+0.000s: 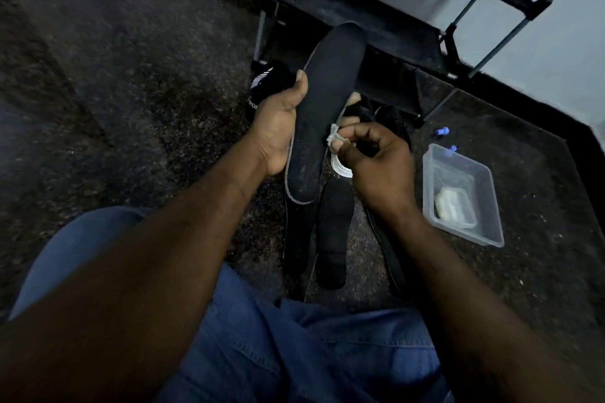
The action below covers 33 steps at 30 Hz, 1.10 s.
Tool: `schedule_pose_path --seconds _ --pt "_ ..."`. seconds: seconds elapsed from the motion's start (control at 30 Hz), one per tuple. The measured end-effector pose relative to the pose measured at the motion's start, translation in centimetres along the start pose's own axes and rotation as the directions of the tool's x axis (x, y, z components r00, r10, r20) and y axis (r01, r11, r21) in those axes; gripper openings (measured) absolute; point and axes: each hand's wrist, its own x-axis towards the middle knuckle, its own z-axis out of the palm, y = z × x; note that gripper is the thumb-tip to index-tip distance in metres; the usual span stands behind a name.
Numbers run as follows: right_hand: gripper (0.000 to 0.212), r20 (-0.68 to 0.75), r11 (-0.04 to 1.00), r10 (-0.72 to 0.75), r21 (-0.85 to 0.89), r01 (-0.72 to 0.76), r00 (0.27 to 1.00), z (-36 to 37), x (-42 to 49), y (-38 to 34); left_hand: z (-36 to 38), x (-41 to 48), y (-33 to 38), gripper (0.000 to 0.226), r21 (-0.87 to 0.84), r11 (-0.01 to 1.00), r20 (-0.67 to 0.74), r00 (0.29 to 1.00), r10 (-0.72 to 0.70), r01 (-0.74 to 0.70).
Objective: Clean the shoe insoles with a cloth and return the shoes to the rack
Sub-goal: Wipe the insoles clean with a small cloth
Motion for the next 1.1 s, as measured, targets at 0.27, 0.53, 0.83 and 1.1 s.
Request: schedule_pose_path --seconds 0.27,0.53,0.83,1.1 --pt "0.012 0.058 0.95 0.152 0.269 -0.162 0.987 1.0 0.2 -1.7 -0.4 0.3 0.2 0.076 -0.032 0.999 0.069 0.997 -0.021 0.023" --pt "0.014 -0.128 0.98 0.107 0.182 -0.083 0.986 1.6 1.5 -1.2 0.6 -0.3 -0.5 0.087 0.028 0.991 0.093 0.987 -0.132 0.13" --pt "0.015 -0.204 0.991 -0.131 -0.031 0.128 0.97 2.0 0.5 -4.1 -0.5 0.6 -0.2 0.104 -0.005 0.997 -0.022 0.997 -0.071 0.071" --pt "0.008 -0.174 0.961 -0.194 -0.23 0.151 0.966 4.1 1.8 -5.6 -0.1 -0.1 -0.1 0.079 0.03 0.997 -0.077 0.995 -0.07 0.073"
